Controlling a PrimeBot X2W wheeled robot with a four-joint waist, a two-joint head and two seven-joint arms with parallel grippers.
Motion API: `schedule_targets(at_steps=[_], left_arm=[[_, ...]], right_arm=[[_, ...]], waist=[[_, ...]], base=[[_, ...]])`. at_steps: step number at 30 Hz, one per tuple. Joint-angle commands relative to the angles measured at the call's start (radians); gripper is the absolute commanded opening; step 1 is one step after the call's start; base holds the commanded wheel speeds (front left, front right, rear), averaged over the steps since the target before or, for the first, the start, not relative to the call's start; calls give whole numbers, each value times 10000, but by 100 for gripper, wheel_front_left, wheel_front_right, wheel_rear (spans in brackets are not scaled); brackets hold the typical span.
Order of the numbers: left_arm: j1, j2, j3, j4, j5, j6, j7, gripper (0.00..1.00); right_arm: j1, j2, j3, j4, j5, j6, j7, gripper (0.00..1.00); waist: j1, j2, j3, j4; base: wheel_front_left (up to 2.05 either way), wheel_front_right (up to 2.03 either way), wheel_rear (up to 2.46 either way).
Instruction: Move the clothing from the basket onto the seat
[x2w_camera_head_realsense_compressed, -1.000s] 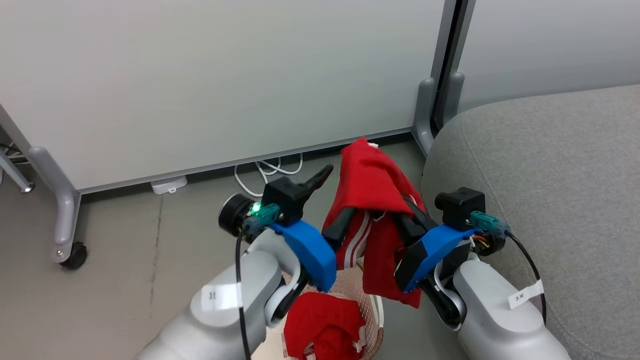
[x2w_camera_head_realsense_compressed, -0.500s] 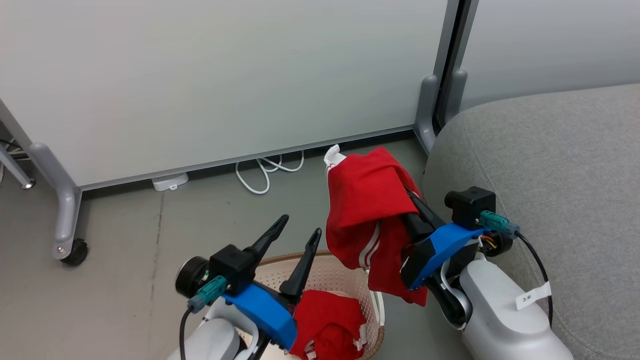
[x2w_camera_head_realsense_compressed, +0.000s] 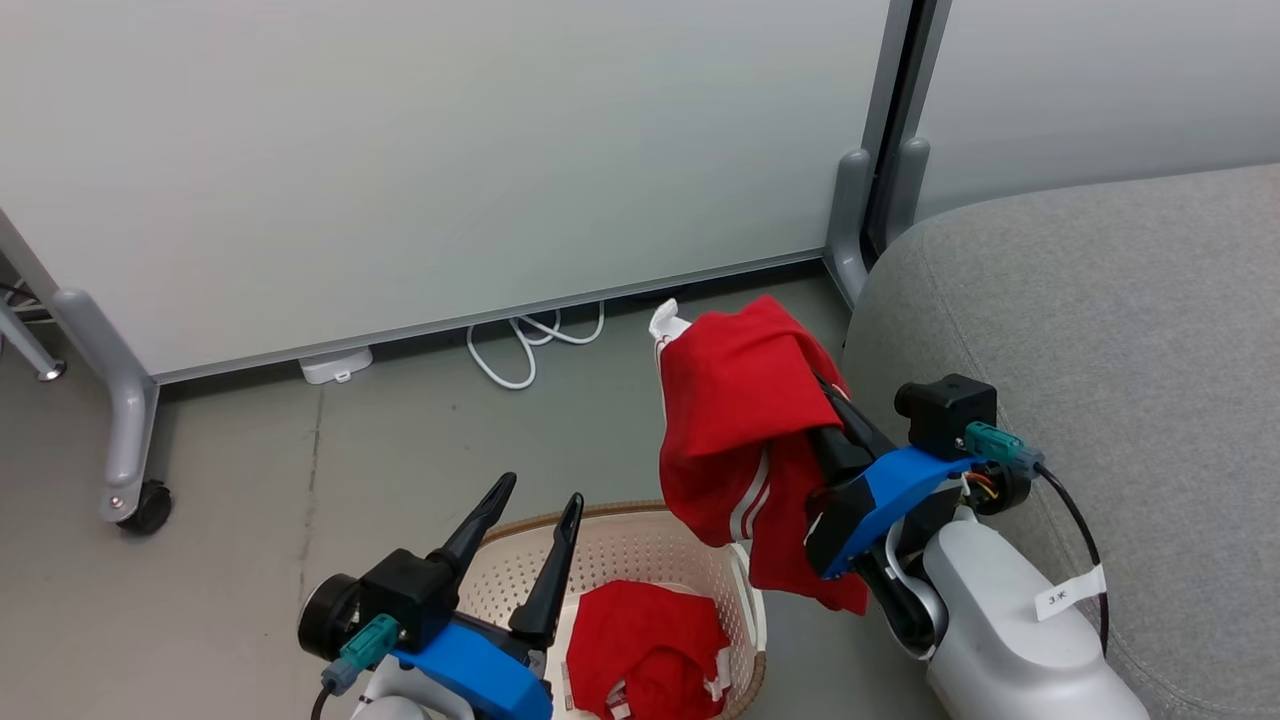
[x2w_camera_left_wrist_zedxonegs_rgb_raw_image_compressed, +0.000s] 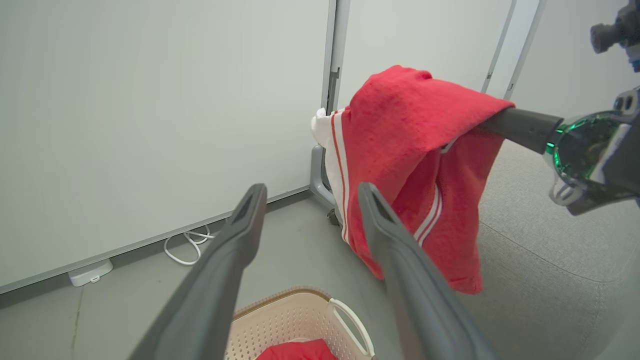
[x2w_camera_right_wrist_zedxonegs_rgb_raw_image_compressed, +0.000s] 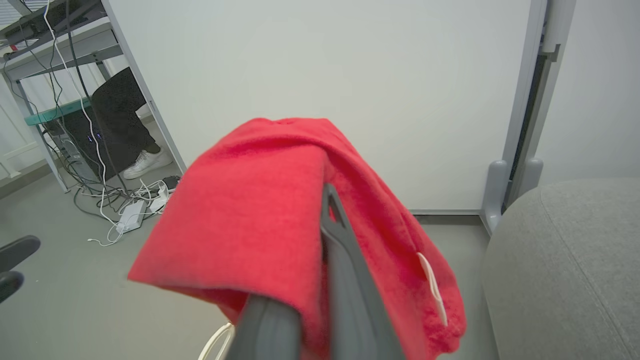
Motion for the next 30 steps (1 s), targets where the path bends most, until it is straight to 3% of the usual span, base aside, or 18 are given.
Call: schedule_targets(at_steps=[1,12,30], left_arm=[[117,-56,121,-37,108,-52,-30,100],[315,-332,709,-80,620,-301,-30,100],[94,-465,1079,-49,1130,-466,-30,100]], right_arm=[[127,-14,-21,-17,15,1,-57,0],[66,-14,202,-101,153,1,-57,0],[15,-12,-10,-305,101,2,-56,0]], waist=[[0,0,-1,-23],[0,0,82,-873],[0,0,637,-4105]], base=[[0,0,0],[0,0,0],[0,0,0]])
